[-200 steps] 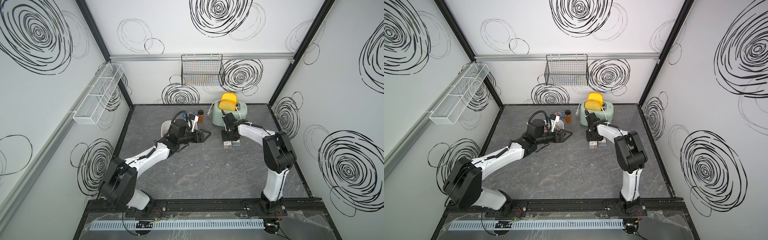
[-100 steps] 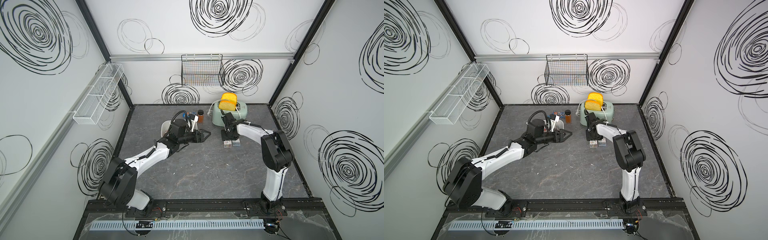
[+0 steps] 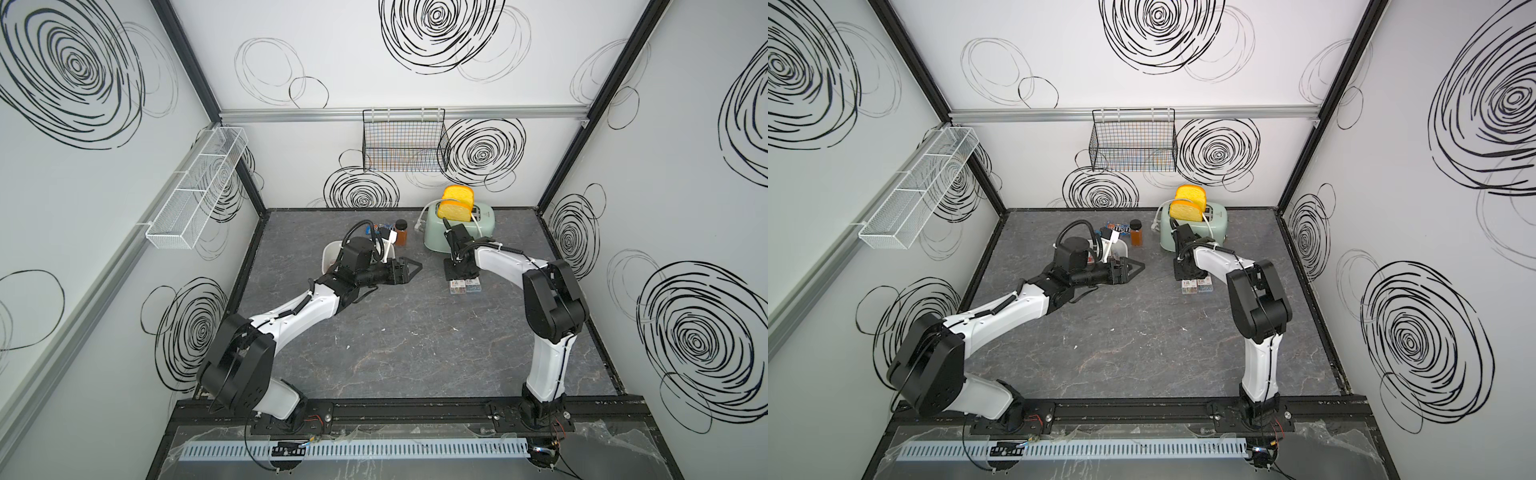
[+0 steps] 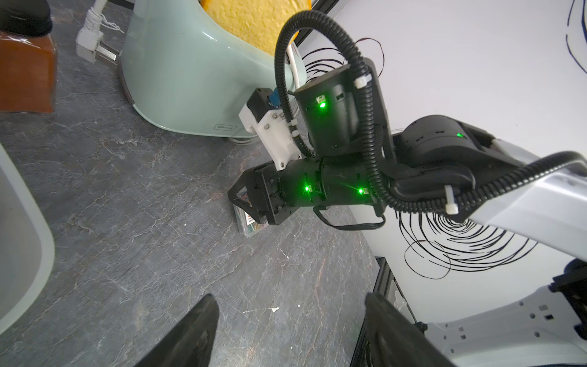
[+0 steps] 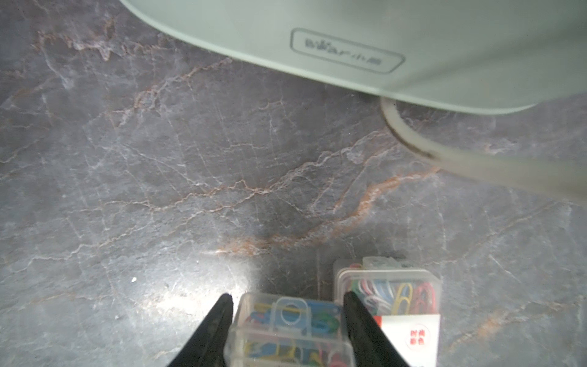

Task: Take the paper clips out of the storage box
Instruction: Place the boxed paper clips at the center of the board.

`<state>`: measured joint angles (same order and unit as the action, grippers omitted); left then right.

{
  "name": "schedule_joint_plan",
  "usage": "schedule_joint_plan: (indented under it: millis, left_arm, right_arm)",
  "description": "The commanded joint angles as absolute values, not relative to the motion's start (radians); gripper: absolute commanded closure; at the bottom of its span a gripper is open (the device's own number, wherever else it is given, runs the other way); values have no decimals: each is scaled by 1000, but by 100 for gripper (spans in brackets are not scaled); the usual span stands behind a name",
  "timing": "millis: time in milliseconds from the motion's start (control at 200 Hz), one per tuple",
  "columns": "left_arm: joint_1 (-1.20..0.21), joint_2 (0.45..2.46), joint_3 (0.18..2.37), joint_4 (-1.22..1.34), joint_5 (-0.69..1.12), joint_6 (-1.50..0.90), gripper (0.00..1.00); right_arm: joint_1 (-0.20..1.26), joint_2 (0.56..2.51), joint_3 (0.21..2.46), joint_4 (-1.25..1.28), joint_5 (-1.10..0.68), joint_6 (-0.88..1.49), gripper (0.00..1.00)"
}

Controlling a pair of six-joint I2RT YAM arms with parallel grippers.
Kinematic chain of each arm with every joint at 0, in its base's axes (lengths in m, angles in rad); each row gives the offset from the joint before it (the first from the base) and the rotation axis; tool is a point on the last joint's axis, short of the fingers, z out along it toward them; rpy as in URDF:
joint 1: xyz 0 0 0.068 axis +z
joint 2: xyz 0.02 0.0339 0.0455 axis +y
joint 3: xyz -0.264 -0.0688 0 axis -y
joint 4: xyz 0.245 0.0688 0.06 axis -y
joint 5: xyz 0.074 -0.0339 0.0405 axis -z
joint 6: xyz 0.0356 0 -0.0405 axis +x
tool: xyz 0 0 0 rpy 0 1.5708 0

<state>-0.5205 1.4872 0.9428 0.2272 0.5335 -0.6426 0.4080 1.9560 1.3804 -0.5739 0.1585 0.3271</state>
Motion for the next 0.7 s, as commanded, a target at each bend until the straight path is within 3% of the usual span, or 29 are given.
schedule_joint_plan:
  millis: [0,110,200,310,695]
  left_arm:
    - [-514,1499,974,263,544,-649,22]
    - [-514,1506,979,265,544,-653,22]
    - [-515,1511,980,268,545,-657,21]
    - [-518,1514,982,270,541,-658,21]
    - [-507,1507,973,262,530,-665,20]
  right_arm:
    - [403,1974,1408,-587,173,322,60]
    - [403,1974,1407,-586,172,319,48]
    - [401,1975,1407,-586,171,318,32]
    - [401,1974,1406,-583,168,318,24]
    - [419,1937,1424,-603,172,307,23]
